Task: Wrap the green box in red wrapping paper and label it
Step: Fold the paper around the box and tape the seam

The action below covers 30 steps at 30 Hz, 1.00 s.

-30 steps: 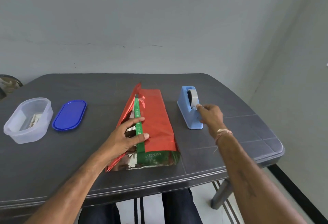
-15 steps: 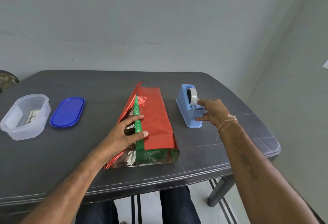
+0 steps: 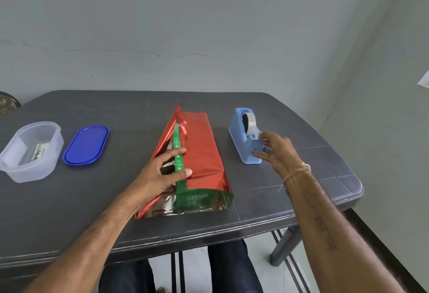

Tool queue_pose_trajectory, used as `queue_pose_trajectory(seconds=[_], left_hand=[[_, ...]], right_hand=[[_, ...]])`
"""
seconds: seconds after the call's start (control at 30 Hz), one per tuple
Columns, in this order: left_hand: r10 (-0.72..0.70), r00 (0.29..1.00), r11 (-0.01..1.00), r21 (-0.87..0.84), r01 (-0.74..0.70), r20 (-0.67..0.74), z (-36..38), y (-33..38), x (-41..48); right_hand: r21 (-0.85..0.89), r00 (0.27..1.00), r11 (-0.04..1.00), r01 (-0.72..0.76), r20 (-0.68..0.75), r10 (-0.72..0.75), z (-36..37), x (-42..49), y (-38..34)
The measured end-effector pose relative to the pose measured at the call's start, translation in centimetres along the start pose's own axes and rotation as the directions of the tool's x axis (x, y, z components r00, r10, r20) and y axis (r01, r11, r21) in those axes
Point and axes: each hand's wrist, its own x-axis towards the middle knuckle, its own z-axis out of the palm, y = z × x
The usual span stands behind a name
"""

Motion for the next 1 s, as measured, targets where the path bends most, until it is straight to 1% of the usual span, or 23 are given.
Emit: queue_pose_trajectory(seconds=[0.1, 0.17, 0.3, 0.43, 0.5, 0.6, 0.77, 0.9, 1.0], left_hand=[[0.004, 1.000, 1.000, -0.001, -0.004, 0.007, -0.1, -0.1, 0.1], [0.013, 1.000, 1.000, 0.011, -0.013, 0.007, -0.1, -0.2, 0.1], [0.010, 1.000, 0.999, -0.039, -0.009, 0.012, 0.0, -0.2, 0.2], [0.008, 1.000, 0.999, -0.040, -0.007, 0.017, -0.1, -0.4, 0.2], [0.006, 1.000, 0.998, -0.058, -0.005, 0.019, -0.1, -0.4, 0.3], [-0.002, 1.000, 0.995, -0.100, 0.005, 0.028, -0.1, -0.5, 0.2], [0.000, 1.000, 0.998, -0.063, 0.002, 0.031, -0.1, -0.4, 0.2], [0.003, 1.000, 1.000, -0.017, -0.003, 0.018, 0.0, -0.2, 0.1], [-0.002, 1.000, 0.998, -0.060, 0.003, 0.025, 0.0, -0.2, 0.1]], right_hand=[[0.001, 0.999, 0.999, 0.036, -0.030, -0.036, 0.1, 0.0, 0.2], [-0.030, 0.994, 0.996, 0.083, -0.071, -0.085, 0.5, 0.0, 0.1], [-0.117, 0.968, 0.976, 0.182, -0.151, -0.199, 0.8, 0.0, 0.0], [-0.183, 0.946, 0.954, 0.236, -0.184, -0.269, 0.5, 0.1, -0.1], [-0.201, 0.956, 0.954, 0.222, -0.146, -0.253, 0.2, 0.0, -0.4], [-0.186, 0.978, 0.967, 0.175, -0.081, -0.192, -0.3, -0.5, -0.9], [-0.145, 0.991, 0.982, 0.120, -0.040, -0.127, -0.8, -0.9, -1.1], [-0.104, 0.989, 0.985, 0.137, -0.037, -0.141, -0.9, -0.7, 0.0], [-0.100, 0.983, 0.982, 0.163, -0.066, -0.170, -1.0, -0.3, 0.8]])
